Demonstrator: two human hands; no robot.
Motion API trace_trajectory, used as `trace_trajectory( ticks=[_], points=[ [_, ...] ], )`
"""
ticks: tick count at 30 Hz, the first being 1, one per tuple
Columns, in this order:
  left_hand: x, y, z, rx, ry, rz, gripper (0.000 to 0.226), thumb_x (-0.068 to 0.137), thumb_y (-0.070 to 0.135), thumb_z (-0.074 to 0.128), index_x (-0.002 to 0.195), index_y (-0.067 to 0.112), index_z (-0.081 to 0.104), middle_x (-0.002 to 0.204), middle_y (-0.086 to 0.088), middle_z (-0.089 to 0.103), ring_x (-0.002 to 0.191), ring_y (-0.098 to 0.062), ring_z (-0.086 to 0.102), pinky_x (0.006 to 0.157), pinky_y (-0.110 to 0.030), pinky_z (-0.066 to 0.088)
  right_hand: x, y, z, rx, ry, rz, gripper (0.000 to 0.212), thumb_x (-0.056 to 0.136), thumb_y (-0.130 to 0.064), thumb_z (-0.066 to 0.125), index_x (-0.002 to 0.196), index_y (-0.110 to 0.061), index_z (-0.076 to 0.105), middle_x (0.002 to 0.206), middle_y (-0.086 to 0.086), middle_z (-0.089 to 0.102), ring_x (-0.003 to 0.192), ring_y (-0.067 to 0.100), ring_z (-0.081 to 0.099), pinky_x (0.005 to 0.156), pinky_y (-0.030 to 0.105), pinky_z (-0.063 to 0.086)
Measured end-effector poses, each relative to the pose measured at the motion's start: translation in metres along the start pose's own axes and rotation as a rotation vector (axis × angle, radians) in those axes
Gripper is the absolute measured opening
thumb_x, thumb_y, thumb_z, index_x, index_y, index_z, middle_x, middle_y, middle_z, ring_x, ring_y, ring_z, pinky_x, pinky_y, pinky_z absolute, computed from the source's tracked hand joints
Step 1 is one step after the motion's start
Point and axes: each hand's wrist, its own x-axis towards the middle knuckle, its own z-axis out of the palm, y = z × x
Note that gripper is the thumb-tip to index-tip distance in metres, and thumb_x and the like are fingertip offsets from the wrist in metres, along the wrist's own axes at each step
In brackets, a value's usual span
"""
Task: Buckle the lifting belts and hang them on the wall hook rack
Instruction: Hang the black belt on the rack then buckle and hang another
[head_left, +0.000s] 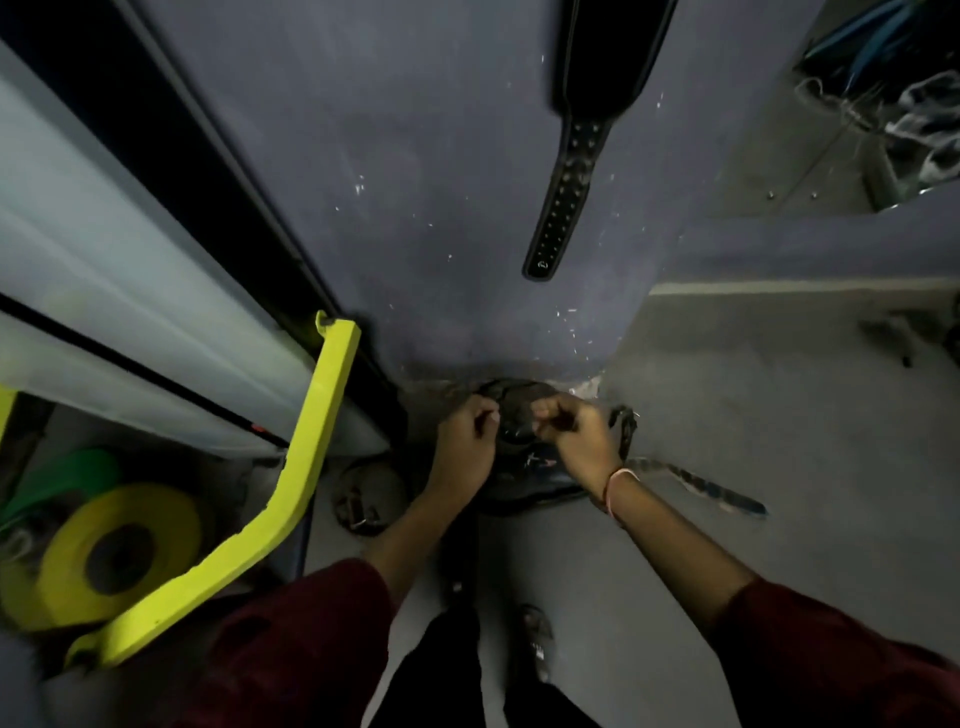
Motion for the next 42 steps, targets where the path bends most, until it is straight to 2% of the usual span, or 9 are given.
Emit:
trace_trajectory(
  ticks=[5,10,16,20,23,27,34,38,42],
  points=[
    [0.025,-0.034,0.031,0.002,-0.108,-0.078,0.012,0.095,0.004,0.057,0.1,0.0,0.067,0.098,-0.015,0.07,0.091,-0.022,0.063,0.079,-0.017,0.045,0.021,0.038,0.005,0.022,0.06,0.125,0.017,0.085,0.017,0.058,0.1,0.01,0.064,0.103,0.021,0.067,0.101,0.035,0.063,0.097,0.042,0.052],
    [0.052,-0.07,0.056,-0.048,-0.229,-0.161,0.012,0.096,0.007,0.054,0.101,0.003,0.065,0.095,-0.011,0.068,0.088,-0.021,0.063,0.079,-0.026,0.049,0.053,0.069,0.016,-0.066,0.064,0.193,0.021,0.086,0.012,0.062,0.107,0.009,0.067,0.099,0.016,0.066,0.083,0.016,0.059,0.072,0.006,0.049],
    [0.088,-0.118,0.096,-0.014,-0.296,-0.234,0.016,0.095,0.007,0.057,0.108,0.001,0.066,0.105,-0.016,0.07,0.101,-0.026,0.065,0.089,-0.036,0.049,0.106,0.124,0.028,-0.054,0.085,0.306,0.025,0.088,0.01,0.06,0.112,0.004,0.066,0.113,0.023,0.067,0.108,0.035,0.062,0.101,0.047,0.049],
    [0.111,-0.16,0.148,0.033,-0.349,-0.23,0.015,0.096,0.007,0.057,0.107,0.002,0.065,0.103,-0.017,0.069,0.097,-0.028,0.065,0.086,-0.04,0.051,0.145,0.189,0.025,-0.016,0.095,0.436,0.023,0.088,0.008,0.06,0.107,-0.002,0.067,0.106,0.018,0.068,0.102,0.032,0.063,0.097,0.045,0.051],
    [0.123,-0.201,0.2,0.044,-0.405,-0.27,0.014,0.098,0.009,0.053,0.107,0.005,0.063,0.102,-0.013,0.067,0.096,-0.024,0.063,0.08,-0.029,0.049,0.173,0.253,0.022,-0.006,0.07,0.518,0.023,0.088,0.008,0.057,0.098,-0.012,0.065,0.096,0.011,0.066,0.094,0.027,0.061,0.09,0.043,0.05],
    [0.129,-0.267,0.28,0.071,-0.502,-0.316,0.017,0.098,0.015,0.056,0.111,0.007,0.063,0.107,-0.011,0.065,0.104,-0.025,0.063,0.094,-0.041,0.052,0.205,0.355,0.017,0.037,0.101,0.661,0.021,0.088,0.004,0.056,0.102,-0.006,0.068,0.097,0.014,0.068,0.091,0.028,0.063,0.078,0.036,0.051],
    [0.137,-0.394,0.42,0.166,-0.682,-0.323,0.043,0.095,0.02,0.063,0.134,0.005,0.054,0.135,-0.013,0.058,0.127,-0.025,0.054,0.109,-0.037,0.042,0.262,0.543,0.023,0.14,0.175,0.816,0.015,0.087,-0.003,0.062,0.101,-0.007,0.067,0.102,0.022,0.067,0.086,0.028,0.061,0.073,0.034,0.05],
    [0.137,-0.464,0.482,0.232,-0.687,-0.264,0.053,0.091,0.02,0.068,0.138,0.004,0.049,0.138,-0.012,0.055,0.131,-0.026,0.051,0.109,-0.03,0.037,0.292,0.631,0.031,0.229,0.217,0.843,0.017,0.091,-0.01,0.063,0.107,-0.013,0.06,0.116,0.023,0.064,0.093,0.028,0.06,0.083,0.04,0.051],
    [0.148,-0.51,0.537,0.333,-0.736,-0.165,0.072,0.086,0.033,0.069,0.146,0.005,0.039,0.145,-0.015,0.049,0.137,-0.029,0.044,0.113,-0.044,0.037,0.325,0.681,0.031,0.32,0.235,0.82,0.036,0.095,-0.011,0.06,0.129,-0.005,0.054,0.115,0.021,0.063,0.092,0.027,0.057,0.084,0.04,0.048]
  ],
)
